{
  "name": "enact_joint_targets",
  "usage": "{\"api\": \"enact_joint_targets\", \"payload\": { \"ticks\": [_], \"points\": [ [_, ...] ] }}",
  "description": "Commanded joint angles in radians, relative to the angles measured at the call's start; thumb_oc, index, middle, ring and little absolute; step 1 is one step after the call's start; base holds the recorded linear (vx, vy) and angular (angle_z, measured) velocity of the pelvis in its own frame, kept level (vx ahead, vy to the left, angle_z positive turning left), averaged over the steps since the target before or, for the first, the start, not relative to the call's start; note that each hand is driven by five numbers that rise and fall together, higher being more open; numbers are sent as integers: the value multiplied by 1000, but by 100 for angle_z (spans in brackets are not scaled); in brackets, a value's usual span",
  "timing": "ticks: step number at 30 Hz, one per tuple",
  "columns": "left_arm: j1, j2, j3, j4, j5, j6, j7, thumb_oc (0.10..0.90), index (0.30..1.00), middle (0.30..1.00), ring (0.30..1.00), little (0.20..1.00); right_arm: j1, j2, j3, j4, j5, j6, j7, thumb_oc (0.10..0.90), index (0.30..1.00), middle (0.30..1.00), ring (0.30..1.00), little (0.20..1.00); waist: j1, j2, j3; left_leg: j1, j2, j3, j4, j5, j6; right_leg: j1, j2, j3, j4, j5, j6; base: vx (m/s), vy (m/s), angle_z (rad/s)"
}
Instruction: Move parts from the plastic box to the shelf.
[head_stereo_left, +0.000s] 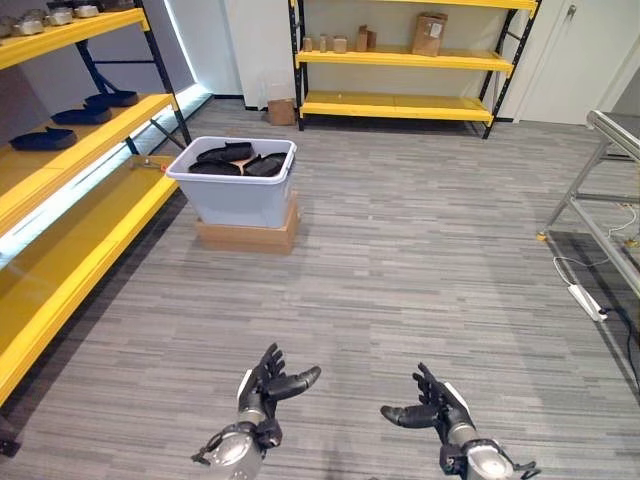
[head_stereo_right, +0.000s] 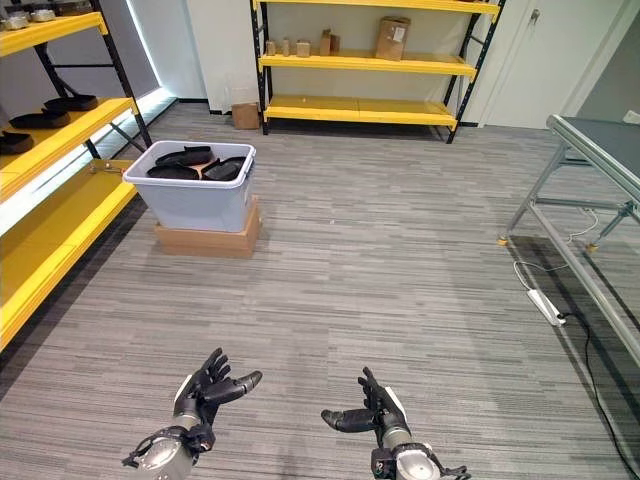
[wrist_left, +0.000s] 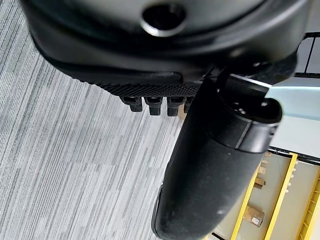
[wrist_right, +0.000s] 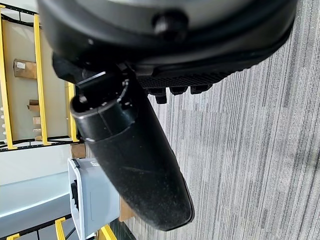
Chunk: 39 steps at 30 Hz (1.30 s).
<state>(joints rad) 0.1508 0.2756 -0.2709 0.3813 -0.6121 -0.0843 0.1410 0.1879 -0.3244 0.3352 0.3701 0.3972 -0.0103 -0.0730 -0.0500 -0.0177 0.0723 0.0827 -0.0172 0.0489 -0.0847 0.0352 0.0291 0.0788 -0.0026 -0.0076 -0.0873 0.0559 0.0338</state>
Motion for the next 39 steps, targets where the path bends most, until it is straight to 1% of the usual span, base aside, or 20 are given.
{"api": "enact_joint_targets", "payload": {
  "ticks": [1, 15, 30, 35, 38, 39],
  "points": [
    [-95, 27, 12, -19, 30, -72, -26, 900, 1000, 1000, 1000, 1000, -86, -4, -21, -52, 41, -85, 3, 900, 1000, 1000, 1000, 1000, 6, -5, -19, 21, 66, -10, -3, -15, -52, -14, -75, 18, 32, -21, 90, 0, 0, 0],
    [-104, 28, 7, -14, 28, -64, -42, 900, 1000, 1000, 1000, 1000, -91, -6, -22, -55, 50, -84, 6, 900, 1000, 1000, 1000, 1000, 1, 4, -18, 36, 71, -8, -3, -22, -54, -6, -72, 23, 39, -34, 88, 7, -2, 0],
    [-123, 24, 12, -3, 23, -65, -43, 900, 1000, 1000, 1000, 1000, -99, -7, -18, -61, 56, -83, 9, 900, 1000, 1000, 1000, 1000, -4, 6, -18, 46, 76, -5, -3, -28, -56, 0, -69, 27, 43, -41, 86, 0, 0, 0],
    [-134, 22, 22, -9, 2, -72, -39, 900, 1000, 1000, 1000, 1000, -133, -12, 1, -66, 52, -87, 18, 900, 1000, 1000, 1000, 1000, 9, 2, 2, 42, 73, -3, 13, -32, -44, -21, -76, 29, 97, -61, 84, 13, 4, -1],
    [-148, 33, 26, -16, 8, -75, -36, 900, 1000, 1000, 1000, 1000, -163, -10, 7, -52, 46, -88, 11, 900, 1000, 1000, 1000, 1000, 18, 3, 22, 4, 54, -19, 77, -64, -24, -58, -94, 23, 183, -81, 91, -18, 71, 2],
    [-148, 33, 26, -16, 8, -75, -36, 900, 1000, 1000, 1000, 1000, -164, -10, 7, -52, 46, -88, 11, 900, 1000, 1000, 1000, 1000, 18, 2, 22, 2, 53, -19, 79, -64, -24, -59, -94, 22, 184, -82, 91, 12, 105, 4]
  ]
}}
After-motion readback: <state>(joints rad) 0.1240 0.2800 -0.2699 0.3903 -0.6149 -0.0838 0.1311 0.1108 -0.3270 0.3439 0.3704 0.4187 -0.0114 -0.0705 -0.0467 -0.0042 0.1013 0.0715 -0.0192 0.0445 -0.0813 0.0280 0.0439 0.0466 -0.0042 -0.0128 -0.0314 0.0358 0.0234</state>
